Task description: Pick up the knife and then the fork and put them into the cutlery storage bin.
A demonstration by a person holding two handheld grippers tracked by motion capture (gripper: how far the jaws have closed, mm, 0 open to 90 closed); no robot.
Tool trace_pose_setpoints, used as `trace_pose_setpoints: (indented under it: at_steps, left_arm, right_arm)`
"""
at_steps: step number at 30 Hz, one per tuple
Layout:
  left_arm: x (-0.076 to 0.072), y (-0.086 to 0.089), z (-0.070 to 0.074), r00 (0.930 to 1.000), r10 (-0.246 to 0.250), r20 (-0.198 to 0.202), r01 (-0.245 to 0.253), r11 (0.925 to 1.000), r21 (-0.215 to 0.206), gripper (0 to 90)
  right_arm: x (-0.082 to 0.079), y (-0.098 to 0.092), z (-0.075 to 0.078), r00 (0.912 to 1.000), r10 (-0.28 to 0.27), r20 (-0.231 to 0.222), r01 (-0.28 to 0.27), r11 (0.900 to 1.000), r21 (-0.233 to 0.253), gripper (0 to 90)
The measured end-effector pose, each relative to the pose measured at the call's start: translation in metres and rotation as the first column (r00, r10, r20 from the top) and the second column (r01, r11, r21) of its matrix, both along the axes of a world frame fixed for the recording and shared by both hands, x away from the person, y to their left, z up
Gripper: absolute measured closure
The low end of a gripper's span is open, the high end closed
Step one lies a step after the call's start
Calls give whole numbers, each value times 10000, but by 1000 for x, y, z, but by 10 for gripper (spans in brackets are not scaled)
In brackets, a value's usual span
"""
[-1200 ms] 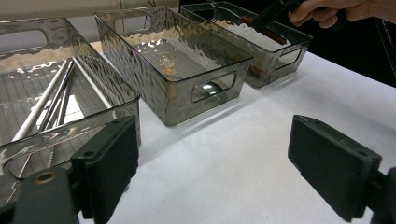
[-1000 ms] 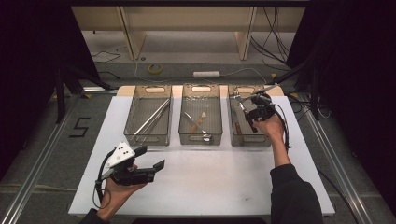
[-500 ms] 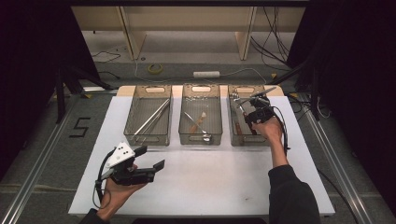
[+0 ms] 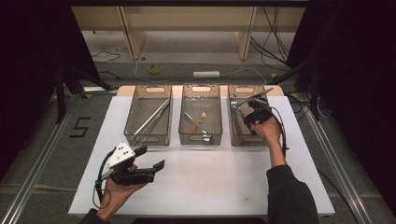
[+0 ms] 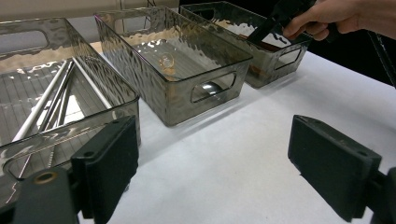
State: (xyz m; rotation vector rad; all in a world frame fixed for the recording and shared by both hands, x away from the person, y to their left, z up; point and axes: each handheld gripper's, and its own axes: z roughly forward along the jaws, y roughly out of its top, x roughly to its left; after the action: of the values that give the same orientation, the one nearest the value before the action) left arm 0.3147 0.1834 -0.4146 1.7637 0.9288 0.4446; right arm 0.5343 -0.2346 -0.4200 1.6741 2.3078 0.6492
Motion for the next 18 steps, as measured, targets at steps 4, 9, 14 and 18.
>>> trace_pose_setpoints:
  at_steps: [4,9,14,18]
  left_arm:
    - [0,0,0,10000,-8,-3,8,10000,-1,158]
    - [0,0,0,10000,-7,10,7,10000,-6,158]
    - [0,-1,0,10000,-13,11,13,10000,15,158]
    - [0,-1,0,10000,-10,-6,10,10000,16,158]
  right_arm:
    - [1,1,-1,9999,97,40,-97,9999,-53,767]
    - [2,1,0,10000,-12,61,12,9999,100,691]
    - [1,0,6,9997,133,198,-140,9991,389,623]
    - [-1,0,8,9993,246,283,-261,9984,510,595]
